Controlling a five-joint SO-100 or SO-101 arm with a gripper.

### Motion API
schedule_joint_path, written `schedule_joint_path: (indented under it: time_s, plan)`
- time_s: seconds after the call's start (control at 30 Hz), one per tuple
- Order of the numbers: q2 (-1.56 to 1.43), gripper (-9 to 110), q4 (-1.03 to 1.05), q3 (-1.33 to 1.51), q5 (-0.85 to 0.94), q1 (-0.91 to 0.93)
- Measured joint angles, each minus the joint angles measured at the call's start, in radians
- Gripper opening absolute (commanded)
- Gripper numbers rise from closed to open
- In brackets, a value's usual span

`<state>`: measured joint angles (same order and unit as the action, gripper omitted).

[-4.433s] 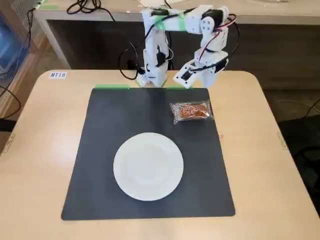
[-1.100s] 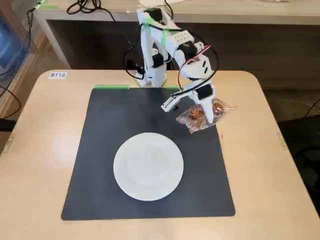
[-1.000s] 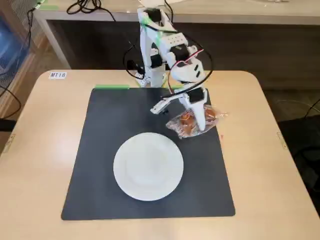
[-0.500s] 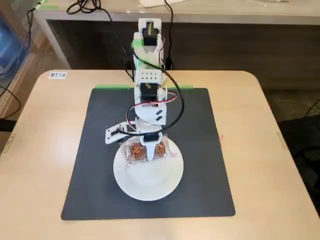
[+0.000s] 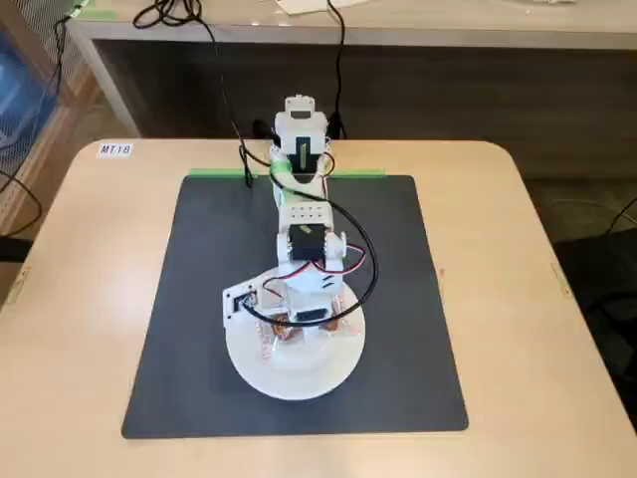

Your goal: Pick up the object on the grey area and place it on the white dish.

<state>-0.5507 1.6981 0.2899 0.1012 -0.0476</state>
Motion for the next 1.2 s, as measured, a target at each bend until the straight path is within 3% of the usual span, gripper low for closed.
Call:
schedule_joint_path:
  time_s: [0.2, 0.37, 0.43, 0.53, 0.57, 0.73, 0.97, 1.2]
  plan:
    - [-0.299, 44, 0.000, 0.328, -0.028, 0.012]
    - [-0.558, 42, -0.003, 0.591, -0.064, 0.028]
    - [-0.704, 35, -0.002, 0.716, -0.081, 0.038]
    - [-0.968, 3, -0.043, 0.904, -0.100, 0.067]
    - [-1.066, 0, -0.072, 0.976, -0.101, 0.071]
    - [-1.443, 0, -0.167, 1.266, -0.083, 0.043]
    - [-2.066, 0, -0.565, 1.914, -0.040, 0.029]
    - [-2.497, 0, -0.723, 2.338, 0.000, 0.081]
